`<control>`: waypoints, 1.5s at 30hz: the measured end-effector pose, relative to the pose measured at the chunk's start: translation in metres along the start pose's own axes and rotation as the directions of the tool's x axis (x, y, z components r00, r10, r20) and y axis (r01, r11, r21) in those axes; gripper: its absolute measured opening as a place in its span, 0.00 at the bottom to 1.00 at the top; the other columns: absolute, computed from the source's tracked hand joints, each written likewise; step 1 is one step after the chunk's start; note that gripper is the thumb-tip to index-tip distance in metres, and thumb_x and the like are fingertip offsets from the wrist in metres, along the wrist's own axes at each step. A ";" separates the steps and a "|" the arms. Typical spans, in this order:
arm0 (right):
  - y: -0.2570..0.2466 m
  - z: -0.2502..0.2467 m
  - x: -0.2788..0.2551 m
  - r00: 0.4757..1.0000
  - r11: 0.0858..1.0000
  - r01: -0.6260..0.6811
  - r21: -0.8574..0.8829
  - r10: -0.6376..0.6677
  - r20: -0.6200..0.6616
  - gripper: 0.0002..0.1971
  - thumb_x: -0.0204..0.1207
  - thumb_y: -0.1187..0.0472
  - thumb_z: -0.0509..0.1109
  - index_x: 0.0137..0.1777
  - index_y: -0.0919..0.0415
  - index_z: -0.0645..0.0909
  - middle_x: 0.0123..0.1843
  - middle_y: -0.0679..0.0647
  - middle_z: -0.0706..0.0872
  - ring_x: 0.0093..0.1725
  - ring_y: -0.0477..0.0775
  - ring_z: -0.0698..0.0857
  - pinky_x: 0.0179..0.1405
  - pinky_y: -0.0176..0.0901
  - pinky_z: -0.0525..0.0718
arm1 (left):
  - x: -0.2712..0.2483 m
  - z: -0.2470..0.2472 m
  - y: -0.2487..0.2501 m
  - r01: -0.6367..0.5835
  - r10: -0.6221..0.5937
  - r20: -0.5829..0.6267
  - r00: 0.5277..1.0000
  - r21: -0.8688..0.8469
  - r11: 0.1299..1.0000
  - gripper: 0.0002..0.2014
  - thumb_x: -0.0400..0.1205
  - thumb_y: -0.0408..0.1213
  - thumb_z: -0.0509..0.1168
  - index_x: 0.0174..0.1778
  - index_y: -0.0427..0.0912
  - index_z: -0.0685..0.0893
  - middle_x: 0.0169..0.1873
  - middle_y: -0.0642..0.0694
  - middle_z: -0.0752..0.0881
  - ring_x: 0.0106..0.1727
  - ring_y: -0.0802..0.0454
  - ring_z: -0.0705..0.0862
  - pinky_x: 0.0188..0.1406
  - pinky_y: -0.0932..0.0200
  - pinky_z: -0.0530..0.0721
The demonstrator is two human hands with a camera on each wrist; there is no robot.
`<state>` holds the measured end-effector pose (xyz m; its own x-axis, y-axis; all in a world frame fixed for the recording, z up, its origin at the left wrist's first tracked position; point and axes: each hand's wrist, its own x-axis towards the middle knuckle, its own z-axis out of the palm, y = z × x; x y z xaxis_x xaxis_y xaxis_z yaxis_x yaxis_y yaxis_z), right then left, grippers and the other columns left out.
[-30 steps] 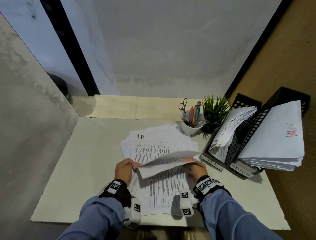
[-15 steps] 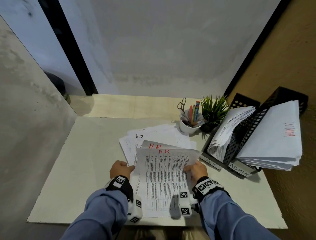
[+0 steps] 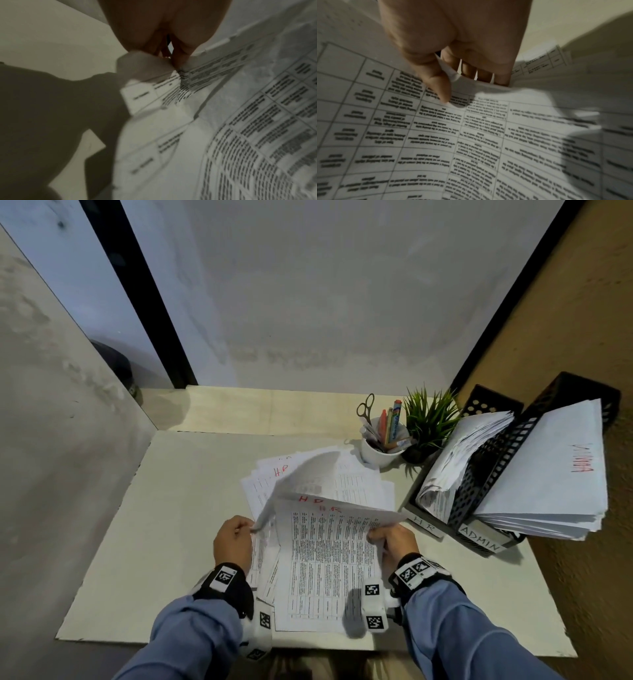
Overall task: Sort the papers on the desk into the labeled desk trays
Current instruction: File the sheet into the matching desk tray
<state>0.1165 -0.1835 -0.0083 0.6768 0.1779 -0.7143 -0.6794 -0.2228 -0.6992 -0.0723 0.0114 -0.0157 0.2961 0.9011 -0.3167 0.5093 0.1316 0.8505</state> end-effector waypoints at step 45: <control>-0.038 0.023 -0.047 0.939 0.892 0.342 -0.296 -0.312 0.144 0.10 0.74 0.72 0.68 0.55 0.67 0.80 0.51 0.59 0.86 0.52 0.58 0.85 0.48 0.44 0.85 | -0.024 0.042 0.063 0.021 0.020 0.337 0.941 -0.118 0.993 0.19 0.69 0.47 0.76 0.46 0.36 0.83 0.44 0.42 0.88 0.44 0.47 0.87 0.46 0.55 0.89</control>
<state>0.1040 -0.1613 0.0513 0.8066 0.3749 -0.4569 -0.2906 -0.4217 -0.8589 -0.0134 -0.0188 0.0275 0.5613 0.7113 -0.4231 0.4169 0.1986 0.8870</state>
